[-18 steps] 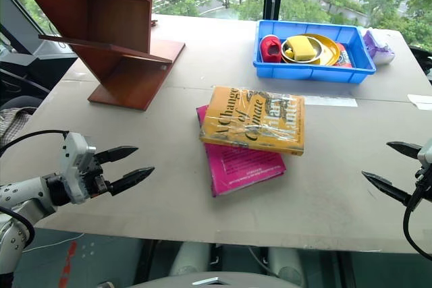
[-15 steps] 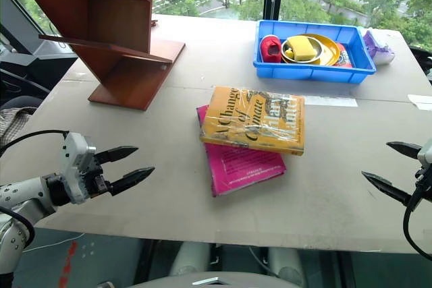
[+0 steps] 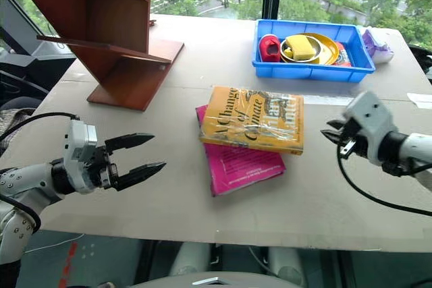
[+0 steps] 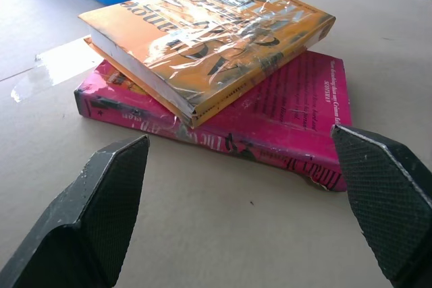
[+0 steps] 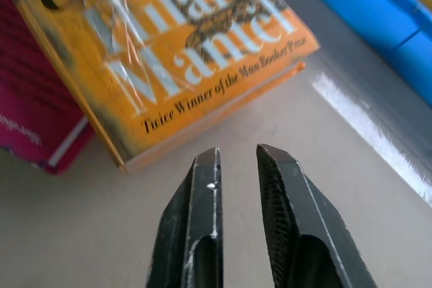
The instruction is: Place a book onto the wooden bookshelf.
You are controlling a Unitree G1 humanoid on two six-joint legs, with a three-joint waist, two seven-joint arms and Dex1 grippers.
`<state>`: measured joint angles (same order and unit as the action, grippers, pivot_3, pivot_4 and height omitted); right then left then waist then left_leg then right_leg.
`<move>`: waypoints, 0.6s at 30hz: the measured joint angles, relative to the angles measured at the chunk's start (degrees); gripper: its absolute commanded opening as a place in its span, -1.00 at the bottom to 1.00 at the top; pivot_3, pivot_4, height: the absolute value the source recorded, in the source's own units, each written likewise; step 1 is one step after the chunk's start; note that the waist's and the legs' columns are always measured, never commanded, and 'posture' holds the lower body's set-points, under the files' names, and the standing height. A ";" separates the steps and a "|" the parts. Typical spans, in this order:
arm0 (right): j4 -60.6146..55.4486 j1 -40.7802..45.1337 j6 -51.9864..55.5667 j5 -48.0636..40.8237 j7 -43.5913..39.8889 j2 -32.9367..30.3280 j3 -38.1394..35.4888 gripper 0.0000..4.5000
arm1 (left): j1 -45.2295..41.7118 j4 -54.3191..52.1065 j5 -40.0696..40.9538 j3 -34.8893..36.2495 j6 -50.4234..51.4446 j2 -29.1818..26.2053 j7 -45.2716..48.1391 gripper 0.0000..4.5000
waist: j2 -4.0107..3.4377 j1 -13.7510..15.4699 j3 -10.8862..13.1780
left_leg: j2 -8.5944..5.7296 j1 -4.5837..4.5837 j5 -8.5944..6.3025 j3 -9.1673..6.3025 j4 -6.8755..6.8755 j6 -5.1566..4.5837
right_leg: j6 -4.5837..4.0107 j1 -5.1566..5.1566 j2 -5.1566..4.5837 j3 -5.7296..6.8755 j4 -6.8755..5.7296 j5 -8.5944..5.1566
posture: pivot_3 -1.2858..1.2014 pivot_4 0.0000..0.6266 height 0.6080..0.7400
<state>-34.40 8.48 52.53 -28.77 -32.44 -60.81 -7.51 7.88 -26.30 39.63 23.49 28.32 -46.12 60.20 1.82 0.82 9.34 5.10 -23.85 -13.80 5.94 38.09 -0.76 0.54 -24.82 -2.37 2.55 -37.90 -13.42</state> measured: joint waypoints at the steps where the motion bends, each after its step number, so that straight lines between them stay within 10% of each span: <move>1: 1.10 1.72 0.60 1.51 1.05 0.27 2.35 -0.98 | 0.07 -0.16 -0.01 -0.12 -0.04 0.06 -0.12 0.97 | -0.01 0.00 0.01 | -0.01 -0.03 -0.01 0.05 0.00 -0.01 | 0.00 -0.05 0.01 0.01 0.00 0.00 | 0.03 -0.52 1.00; 18: 12.79 25.94 4.73 11.79 0.49 18.67 25.55 -0.98 | 9.34 -4.85 -0.09 1.32 -1.54 2.94 -3.97 0.97 | 0.00 -1.68 0.00 | 0.07 0.03 -0.04 0.13 0.01 -0.06 | 0.08 -0.08 0.13 -0.05 -0.06 0.08 | 0.03 -0.52 1.00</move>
<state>-21.61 34.42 57.27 -16.98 -31.95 -42.14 18.04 17.22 -31.15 39.54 24.82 26.78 -43.18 56.23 1.82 -0.86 9.33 5.17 -23.82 -13.84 6.07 38.10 -0.82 0.62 -24.90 -2.23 2.49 -37.96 -13.35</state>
